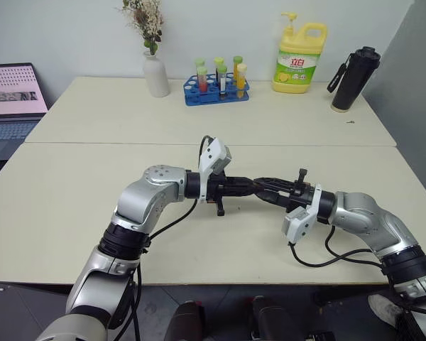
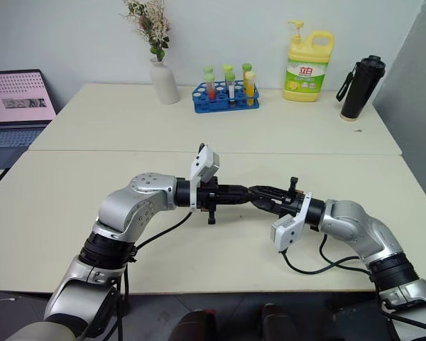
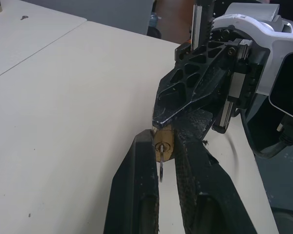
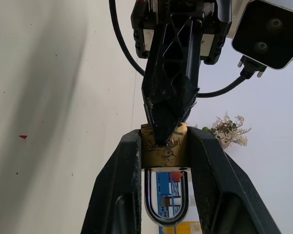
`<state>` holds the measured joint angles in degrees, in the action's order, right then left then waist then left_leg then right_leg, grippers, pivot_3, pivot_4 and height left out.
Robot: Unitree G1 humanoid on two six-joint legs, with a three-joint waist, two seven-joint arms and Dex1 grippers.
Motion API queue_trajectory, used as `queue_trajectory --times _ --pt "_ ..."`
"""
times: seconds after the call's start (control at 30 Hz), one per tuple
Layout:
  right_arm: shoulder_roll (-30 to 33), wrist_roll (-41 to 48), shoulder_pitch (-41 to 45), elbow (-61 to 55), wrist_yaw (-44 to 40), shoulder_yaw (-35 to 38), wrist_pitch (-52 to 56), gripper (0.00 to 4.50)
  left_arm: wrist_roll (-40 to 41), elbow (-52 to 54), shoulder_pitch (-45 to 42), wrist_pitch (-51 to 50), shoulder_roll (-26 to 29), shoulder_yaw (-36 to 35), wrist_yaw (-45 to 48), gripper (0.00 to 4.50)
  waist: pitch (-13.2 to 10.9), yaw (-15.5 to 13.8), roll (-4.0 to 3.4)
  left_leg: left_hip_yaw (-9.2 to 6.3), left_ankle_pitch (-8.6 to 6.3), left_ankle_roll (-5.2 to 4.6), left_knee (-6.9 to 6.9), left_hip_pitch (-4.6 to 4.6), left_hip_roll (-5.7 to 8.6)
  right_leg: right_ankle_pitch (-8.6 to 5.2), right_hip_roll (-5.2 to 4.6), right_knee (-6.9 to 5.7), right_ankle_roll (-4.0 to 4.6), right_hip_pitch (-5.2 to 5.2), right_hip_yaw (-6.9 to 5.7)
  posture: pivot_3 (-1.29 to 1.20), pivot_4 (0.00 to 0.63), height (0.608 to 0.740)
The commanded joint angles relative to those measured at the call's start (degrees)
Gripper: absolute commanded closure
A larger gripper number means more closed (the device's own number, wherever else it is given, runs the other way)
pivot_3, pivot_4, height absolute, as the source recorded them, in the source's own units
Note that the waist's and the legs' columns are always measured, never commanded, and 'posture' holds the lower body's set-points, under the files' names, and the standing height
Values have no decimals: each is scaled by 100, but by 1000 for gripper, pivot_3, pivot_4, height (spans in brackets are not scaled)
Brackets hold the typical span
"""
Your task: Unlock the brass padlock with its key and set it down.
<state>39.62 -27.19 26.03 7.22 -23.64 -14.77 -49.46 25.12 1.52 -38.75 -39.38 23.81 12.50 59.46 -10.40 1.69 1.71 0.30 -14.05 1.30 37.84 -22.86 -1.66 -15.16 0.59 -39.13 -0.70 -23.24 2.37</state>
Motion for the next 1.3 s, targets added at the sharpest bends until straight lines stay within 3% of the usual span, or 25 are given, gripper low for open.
queue_trajectory --times 0.03,0.13,0.33,0.47,0.6,0.7,0.8,0.93,1.03,1.3 --pt "-18 200 90 -180 38 97 -76 3557 -15 34 -48 86 -18 -43 -36 4333 0 0 0 0 0 0 0 0 0 0 0 0 0 0 0 0 150 740" --pt "22 388 23 -157 -56 119 27 3557 -31 6 -42 128 -6 -46 -19 4333 0 0 0 0 0 0 0 0 0 1 0 0 1 0 0 0 150 740" --pt "221 729 -281 -361 -277 249 265 1481 -13 -36 -56 199 3 -62 40 4333 0 -2 0 0 0 0 0 0 0 0 0 0 0 0 0 0 150 740" --pt "701 2195 -973 -860 -1094 285 986 1424 -24 -132 -87 417 40 -34 250 4333 0 -30 0 -5 -1 -1 0 -5 1 0 -1 6 0 2 -4 0 150 740" --pt "980 3068 -1337 -1428 -1543 542 1596 1424 -73 -255 -134 568 50 27 403 4333 0 -13 0 0 -1 -2 4 -5 3 1 -5 6 -6 3 0 0 150 740" --pt "1067 3864 -1557 -2064 -2034 424 2543 2020 -110 -317 -165 659 34 73 475 4333 0 9 0 0 -1 -2 5 0 1 3 3 4 -12 4 0 0 150 740" --pt "961 4062 -1557 -2386 -2193 458 3041 3040 -129 -323 -172 689 26 92 523 4333 0 8 0 -7 -1 -2 4 0 0 2 17 3 -12 4 -5 0 150 740" --pt "699 4825 -1437 -2821 -2144 520 4572 4469 -170 -293 -161 769 46 115 599 4333 0 0 0 -7 -1 -1 5 -1 -2 2 16 4 -13 4 -4 0 150 740" --pt "628 5498 -1311 -3034 -2159 648 5740 4500 -160 -238 -168 785 42 88 599 4333 0 -3 0 -8 -1 -1 5 -2 -4 2 13 4 -13 4 -4 0 150 740" --pt "438 5483 -1088 -2805 -2479 945 6096 4500 -65 81 -14 725 204 69 727 4333 0 -5 0 -6 -1 -2 4 -4 -2 1 11 10 -14 3 -4 0 150 740"
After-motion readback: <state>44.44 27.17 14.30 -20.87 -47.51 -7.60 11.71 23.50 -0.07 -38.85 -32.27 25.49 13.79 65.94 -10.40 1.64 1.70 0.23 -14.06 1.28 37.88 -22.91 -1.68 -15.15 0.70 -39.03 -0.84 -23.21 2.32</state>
